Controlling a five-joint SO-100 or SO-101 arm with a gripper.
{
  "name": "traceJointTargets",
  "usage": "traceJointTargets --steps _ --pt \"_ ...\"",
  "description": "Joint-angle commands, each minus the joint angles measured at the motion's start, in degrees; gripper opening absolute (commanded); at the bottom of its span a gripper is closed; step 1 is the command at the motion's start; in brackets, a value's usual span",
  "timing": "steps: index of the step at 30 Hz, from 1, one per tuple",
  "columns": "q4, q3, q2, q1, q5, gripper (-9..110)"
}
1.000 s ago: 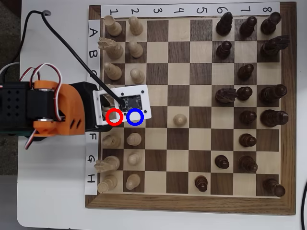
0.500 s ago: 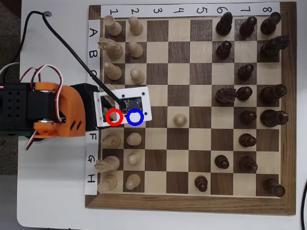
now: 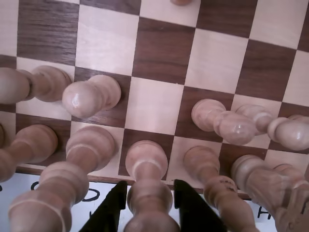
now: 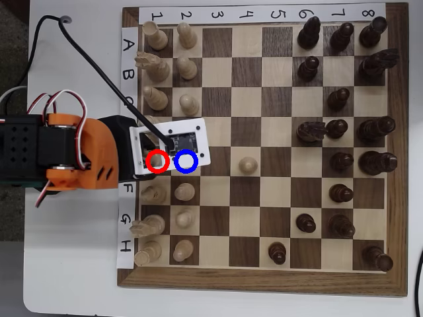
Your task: Move the piece to destination
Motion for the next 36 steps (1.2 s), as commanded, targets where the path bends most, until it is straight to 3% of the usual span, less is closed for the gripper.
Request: traceJointTargets --steps 1,25,36 --pt "-0.7 -0.3 0.0 0.1 -0.4 14" --pt "2.5 -0.7 -0.1 -0.2 0.5 16" --pt "2.4 -1.0 -0.6 0.2 0.7 11"
